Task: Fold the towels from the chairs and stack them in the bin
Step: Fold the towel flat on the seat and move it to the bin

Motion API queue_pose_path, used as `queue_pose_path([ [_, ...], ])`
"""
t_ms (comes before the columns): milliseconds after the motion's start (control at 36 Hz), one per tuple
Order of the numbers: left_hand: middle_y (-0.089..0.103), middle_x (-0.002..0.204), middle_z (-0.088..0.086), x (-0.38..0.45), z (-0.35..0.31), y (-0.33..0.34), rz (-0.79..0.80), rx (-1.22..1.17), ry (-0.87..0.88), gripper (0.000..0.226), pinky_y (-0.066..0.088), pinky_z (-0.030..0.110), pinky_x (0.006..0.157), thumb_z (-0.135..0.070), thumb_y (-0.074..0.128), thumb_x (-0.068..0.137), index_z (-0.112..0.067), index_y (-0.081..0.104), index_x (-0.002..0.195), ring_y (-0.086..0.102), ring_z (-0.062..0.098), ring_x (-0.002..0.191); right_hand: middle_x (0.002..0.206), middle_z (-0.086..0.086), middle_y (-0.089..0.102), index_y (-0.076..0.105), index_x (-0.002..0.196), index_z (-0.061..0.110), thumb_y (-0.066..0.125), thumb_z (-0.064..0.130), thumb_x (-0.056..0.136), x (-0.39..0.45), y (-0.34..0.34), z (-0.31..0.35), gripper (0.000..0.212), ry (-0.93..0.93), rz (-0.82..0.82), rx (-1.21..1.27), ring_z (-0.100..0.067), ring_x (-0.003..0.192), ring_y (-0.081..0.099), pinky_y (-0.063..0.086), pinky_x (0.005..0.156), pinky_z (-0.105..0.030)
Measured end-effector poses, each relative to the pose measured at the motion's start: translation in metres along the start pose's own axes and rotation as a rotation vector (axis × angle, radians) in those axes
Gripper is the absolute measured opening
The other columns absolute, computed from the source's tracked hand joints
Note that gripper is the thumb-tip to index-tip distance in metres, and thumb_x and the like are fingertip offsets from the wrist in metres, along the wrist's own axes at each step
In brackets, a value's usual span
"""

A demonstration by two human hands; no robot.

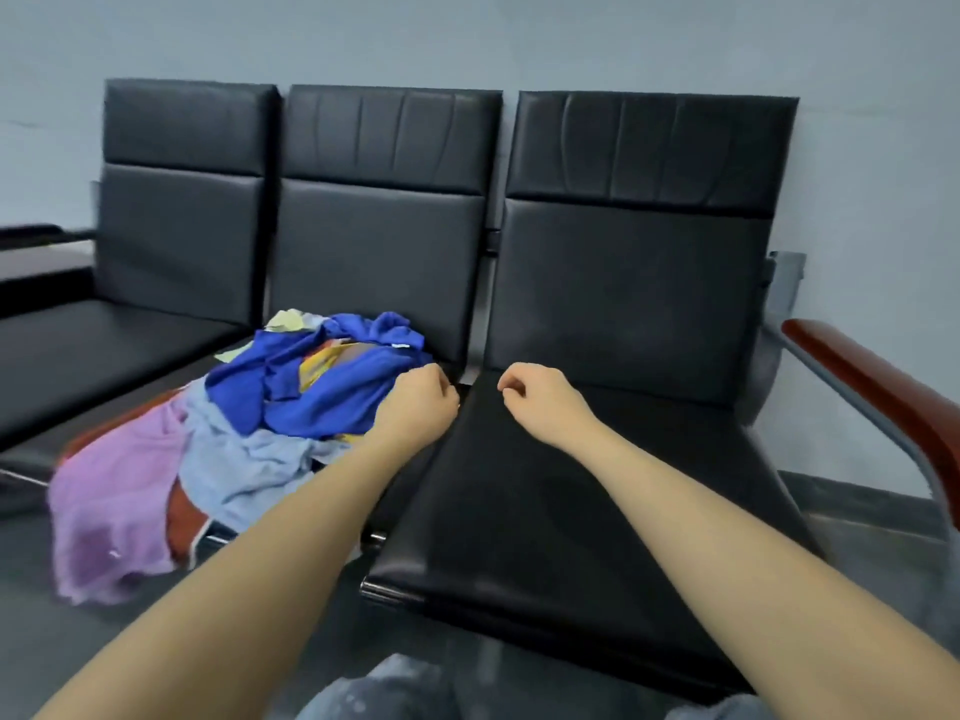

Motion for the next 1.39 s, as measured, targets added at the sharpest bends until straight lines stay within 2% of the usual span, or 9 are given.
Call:
queue_pose_path([
  [222,0.056,0.084,0.019,0.029,0.100,-0.021,-0.072,0.067,-0.137,0.020,0.038,0.036,0.067,-0.007,0.043,0.090,-0.001,0.048,0.072,0.057,0.037,0.092,0.114,-0.001,0.060,0.064,0.105,0.016,0.048,0.012,0.089,0.071,0.084,0.057,0.023,-0.113,0.089,0.075,-0.023,0.107,0.056,0.046,0.090,-0.039],
  [444,0.046,0.133,0.009,0.062,0.169,-0.020,-0.060,0.307,-0.195,0.033,0.036,0.038,0.092,-0.011,0.046,0.091,-0.011,0.051,0.124,0.042,0.032,0.118,0.137,0.008,0.049,0.048,0.127,0.037,0.042,0.029,0.090,0.118,0.155,0.080,0.038,-0.175,0.197,0.048,-0.027,0.118,0.053,0.043,0.099,-0.042],
  [528,0.042,0.136,0.007,0.071,0.188,-0.014,-0.022,0.412,-0.238,0.039,0.032,0.040,0.098,-0.016,0.046,0.093,-0.014,0.042,0.132,0.037,0.031,0.123,0.146,0.008,0.040,0.036,0.140,0.037,0.039,0.028,0.098,0.125,0.175,0.083,0.043,-0.178,0.277,-0.019,-0.025,0.127,0.045,0.035,0.098,-0.026],
  [611,0.046,0.131,0.007,0.074,0.203,-0.003,0.040,0.488,-0.287,0.035,0.029,0.041,0.101,-0.017,0.046,0.094,-0.014,0.044,0.129,0.038,0.032,0.120,0.154,0.002,0.029,0.021,0.151,0.023,0.039,0.016,0.101,0.125,0.191,0.085,0.054,-0.214,0.364,-0.016,-0.021,0.132,0.038,0.029,0.101,-0.024],
  [778,0.052,0.118,0.004,0.071,0.201,-0.002,-0.137,0.397,-0.174,0.021,0.028,0.038,0.096,-0.020,0.042,0.098,-0.013,0.055,0.113,0.044,0.027,0.112,0.147,-0.001,0.028,0.006,0.152,0.033,0.047,0.024,0.097,0.124,0.209,0.079,0.069,-0.266,0.383,-0.017,-0.025,0.124,0.044,0.040,0.101,-0.043],
  [944,0.062,0.083,0.006,0.055,0.176,-0.003,-0.201,0.150,-0.023,0.016,0.024,0.029,0.097,-0.015,0.040,0.097,-0.009,0.054,0.100,0.055,0.026,0.084,0.122,-0.003,0.032,0.030,0.143,0.039,0.052,0.034,0.093,0.122,0.200,0.074,0.055,-0.220,0.256,-0.031,-0.029,0.116,0.035,0.026,0.104,-0.036],
  [1111,0.053,0.073,0.003,0.045,0.153,-0.014,-0.237,0.113,0.005,0.014,0.032,0.033,0.074,-0.021,0.041,0.099,-0.013,0.046,0.089,0.056,0.029,0.076,0.144,0.002,0.031,0.048,0.126,0.025,0.050,0.035,0.094,0.110,0.176,0.075,0.034,-0.272,0.204,-0.095,-0.024,0.133,0.027,0.015,0.109,-0.036],
  [1222,0.056,0.074,0.004,0.042,0.137,-0.021,-0.182,0.109,0.036,0.022,0.040,0.034,0.063,-0.030,0.043,0.097,-0.010,0.049,0.090,0.056,0.026,0.072,0.087,0.009,0.052,0.047,0.095,0.019,0.047,0.031,0.097,0.099,0.157,0.070,0.011,-0.283,0.188,0.053,-0.012,0.095,0.037,0.018,0.110,-0.034],
  [1389,0.056,0.088,-0.006,0.034,0.107,-0.034,-0.098,0.138,0.168,0.034,0.039,0.031,0.064,-0.035,0.056,0.080,-0.016,0.047,0.107,0.053,0.017,0.077,0.086,0.000,0.059,0.043,0.090,0.029,0.049,0.037,0.095,0.082,0.127,0.059,0.011,-0.233,0.140,0.264,-0.026,0.092,0.054,0.042,0.077,-0.035],
])
Point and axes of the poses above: each hand's wrist, its own x-axis towards the middle knuckle, its own y-axis out of the palm, z = x × y, the point moved 6 cm from there along x, towards the middle knuckle
